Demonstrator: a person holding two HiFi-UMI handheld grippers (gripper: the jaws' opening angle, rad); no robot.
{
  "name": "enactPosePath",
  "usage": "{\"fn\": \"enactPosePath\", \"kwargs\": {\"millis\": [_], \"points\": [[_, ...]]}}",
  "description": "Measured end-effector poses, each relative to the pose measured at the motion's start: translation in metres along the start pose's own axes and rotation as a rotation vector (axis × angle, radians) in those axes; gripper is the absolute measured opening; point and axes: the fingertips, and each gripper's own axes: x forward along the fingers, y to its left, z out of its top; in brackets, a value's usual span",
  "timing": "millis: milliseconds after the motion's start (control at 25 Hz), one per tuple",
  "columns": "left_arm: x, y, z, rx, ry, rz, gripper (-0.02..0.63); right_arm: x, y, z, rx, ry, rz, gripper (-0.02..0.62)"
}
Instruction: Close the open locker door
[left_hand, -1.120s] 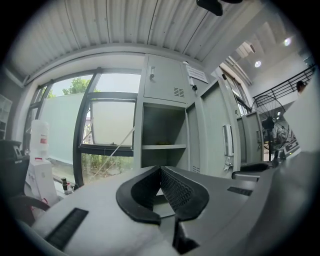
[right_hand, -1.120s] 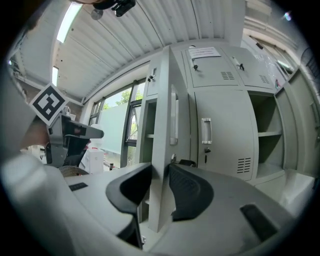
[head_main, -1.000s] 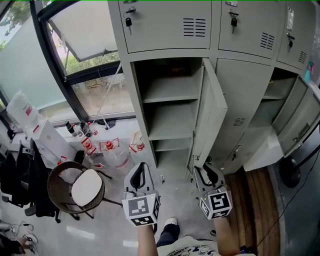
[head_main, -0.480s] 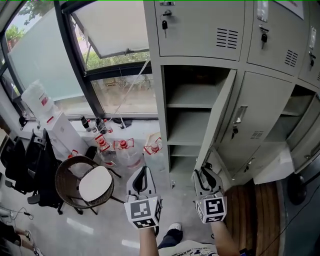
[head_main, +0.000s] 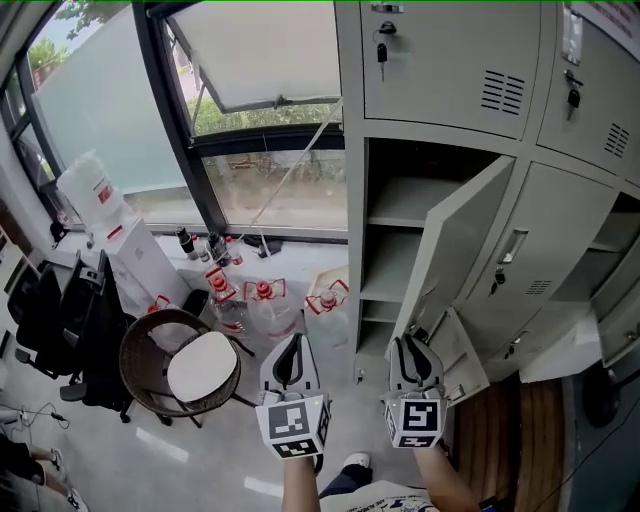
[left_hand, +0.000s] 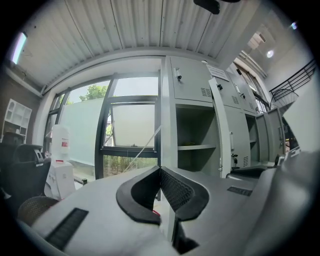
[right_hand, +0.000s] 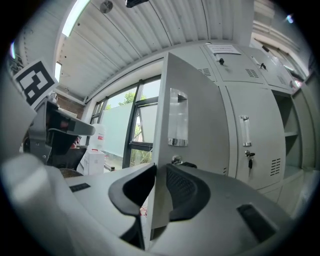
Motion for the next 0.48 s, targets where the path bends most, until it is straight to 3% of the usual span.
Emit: {"fn": "enactPosePath", "kwargs": {"millis": [480], "points": [[0.022,0.043,0.002,0.015,-0.010,0.017,0.005,0.055,0.025,0.004,0.022,-0.012,0.011,0.044]]}}
